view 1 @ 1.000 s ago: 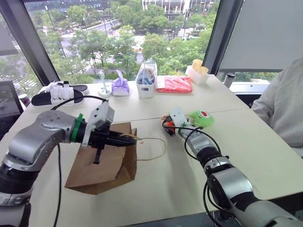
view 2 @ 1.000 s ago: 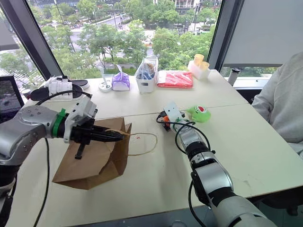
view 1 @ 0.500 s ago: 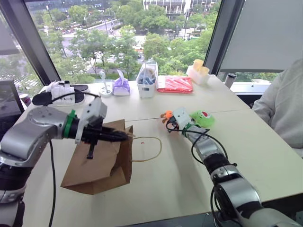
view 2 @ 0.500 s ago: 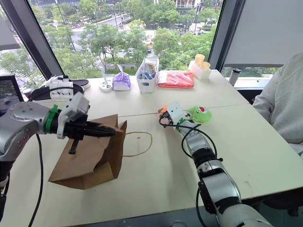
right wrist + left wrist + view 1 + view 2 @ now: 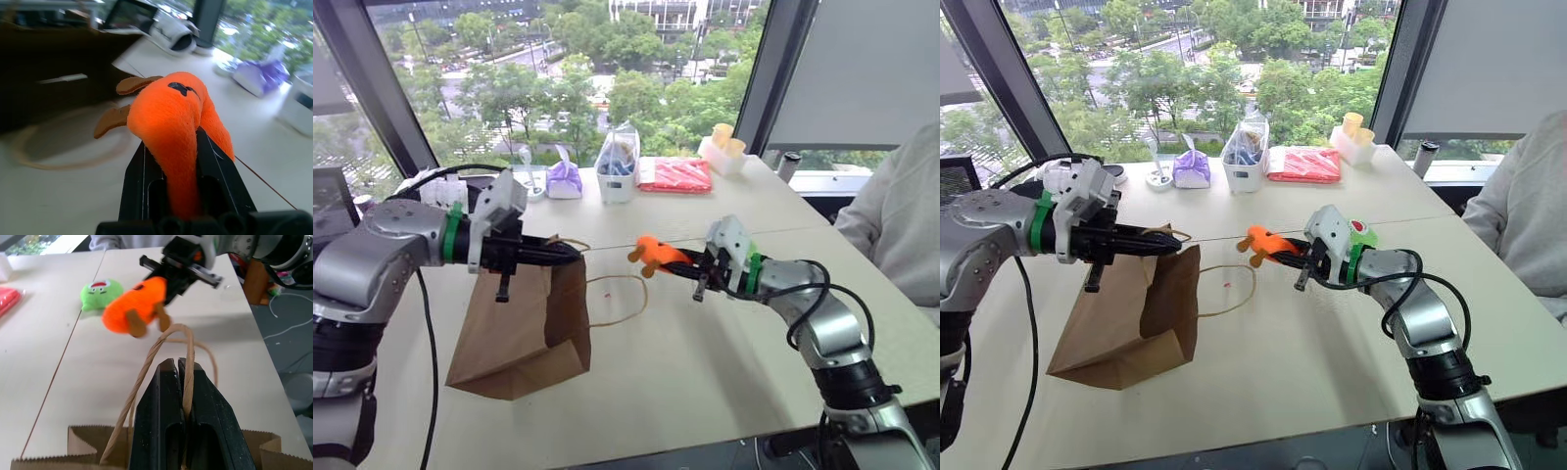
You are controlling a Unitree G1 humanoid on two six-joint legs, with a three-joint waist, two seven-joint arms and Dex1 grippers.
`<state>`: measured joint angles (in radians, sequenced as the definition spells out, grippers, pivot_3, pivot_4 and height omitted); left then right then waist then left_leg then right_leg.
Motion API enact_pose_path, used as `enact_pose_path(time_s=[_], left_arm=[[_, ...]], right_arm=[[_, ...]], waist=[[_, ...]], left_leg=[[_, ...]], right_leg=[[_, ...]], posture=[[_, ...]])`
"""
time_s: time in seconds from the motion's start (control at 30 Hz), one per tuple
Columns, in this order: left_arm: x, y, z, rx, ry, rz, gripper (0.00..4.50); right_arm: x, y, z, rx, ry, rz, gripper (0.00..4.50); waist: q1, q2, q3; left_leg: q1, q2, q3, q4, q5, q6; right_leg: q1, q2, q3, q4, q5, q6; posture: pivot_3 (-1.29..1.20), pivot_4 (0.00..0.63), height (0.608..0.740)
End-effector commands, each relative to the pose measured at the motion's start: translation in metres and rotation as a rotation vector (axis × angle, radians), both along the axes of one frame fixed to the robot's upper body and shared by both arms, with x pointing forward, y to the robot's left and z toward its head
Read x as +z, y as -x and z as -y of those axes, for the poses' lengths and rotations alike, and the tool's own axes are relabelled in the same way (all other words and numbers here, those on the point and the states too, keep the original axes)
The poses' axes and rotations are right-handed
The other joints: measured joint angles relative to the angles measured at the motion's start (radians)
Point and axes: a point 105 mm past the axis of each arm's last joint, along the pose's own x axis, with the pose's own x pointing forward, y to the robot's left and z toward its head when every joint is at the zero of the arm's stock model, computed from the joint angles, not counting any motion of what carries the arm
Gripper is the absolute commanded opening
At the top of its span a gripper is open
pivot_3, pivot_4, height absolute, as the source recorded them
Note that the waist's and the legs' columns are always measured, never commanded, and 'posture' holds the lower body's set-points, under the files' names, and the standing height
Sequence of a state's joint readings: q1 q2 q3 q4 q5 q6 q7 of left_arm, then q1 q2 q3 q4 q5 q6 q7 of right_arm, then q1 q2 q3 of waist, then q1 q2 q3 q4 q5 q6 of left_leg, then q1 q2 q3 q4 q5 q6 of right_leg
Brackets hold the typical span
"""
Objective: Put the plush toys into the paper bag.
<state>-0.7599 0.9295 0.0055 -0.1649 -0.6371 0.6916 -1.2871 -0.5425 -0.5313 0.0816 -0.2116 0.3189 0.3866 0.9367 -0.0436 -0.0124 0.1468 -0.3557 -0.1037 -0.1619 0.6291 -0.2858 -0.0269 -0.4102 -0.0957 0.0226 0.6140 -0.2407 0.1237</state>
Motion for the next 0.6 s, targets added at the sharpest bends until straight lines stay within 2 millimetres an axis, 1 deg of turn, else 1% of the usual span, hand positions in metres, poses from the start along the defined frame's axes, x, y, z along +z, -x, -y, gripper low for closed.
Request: enact_pose_path(time_s=[0.03,0.13,0.2,0.3,0.37,0.6], left_arm=[[0.005,0.002,0.004,-0.025,-0.001,0.034,0.0],[0.002,-0.002,0.008,-0.034,-0.004,0.038,0.0],[0.0,-0.004,0.009,-0.039,-0.009,0.042,0.0],[-0.003,-0.006,0.014,-0.054,-0.007,0.043,0.0],[-0.004,-0.009,0.018,-0.064,0.002,0.044,0.0],[-0.004,-0.017,0.025,-0.072,0.016,0.063,0.0]], right_arm=[[0.02,0.009,-0.013,0.061,0.011,0.128,0.0],[0.02,0.012,-0.022,0.101,0.092,0.236,0.0],[0.017,0.013,-0.027,0.121,0.121,0.269,0.0],[0.003,0.014,-0.038,0.171,0.256,0.379,0.0],[-0.002,0.012,-0.046,0.196,0.307,0.448,0.0],[-0.006,0.011,-0.071,0.256,0.384,0.639,0.0]], waist=[[0.002,0.0,0.0],[0.005,0.0,0.0],[0.007,0.0,0.0],[0.009,0.0,0.0],[0.011,-0.001,0.0],[0.007,-0.001,0.0]], left_leg=[[0.0,0.0,0.0,0.0,0.0,0.0],[0.0,0.0,0.0,0.001,0.001,-0.002],[0.0,0.0,0.0,0.001,0.002,-0.004],[-0.001,-0.001,0.0,0.001,0.002,-0.004],[-0.001,-0.001,0.001,0.001,0.002,-0.004],[-0.001,-0.001,0.001,0.001,0.003,-0.005]], right_leg=[[0.0,0.0,0.0,0.0,0.0,0.0],[0.0,0.0,0.0,0.0,0.0,0.0],[0.0,0.0,0.0,0.0,0.0,0.0],[0.0,0.0,0.0,0.0,0.0,0.0],[0.0,0.0,0.0,0.0,0.0,0.0],[-0.001,0.0,0.0,0.0,0.0,0.0]], posture=[[0.0,0.15,0.74],[0.0,0.15,0.74],[0.0,0.15,0.74],[0.0,0.15,0.74],[0.0,0.15,0.74],[0.0,0.15,0.74]])
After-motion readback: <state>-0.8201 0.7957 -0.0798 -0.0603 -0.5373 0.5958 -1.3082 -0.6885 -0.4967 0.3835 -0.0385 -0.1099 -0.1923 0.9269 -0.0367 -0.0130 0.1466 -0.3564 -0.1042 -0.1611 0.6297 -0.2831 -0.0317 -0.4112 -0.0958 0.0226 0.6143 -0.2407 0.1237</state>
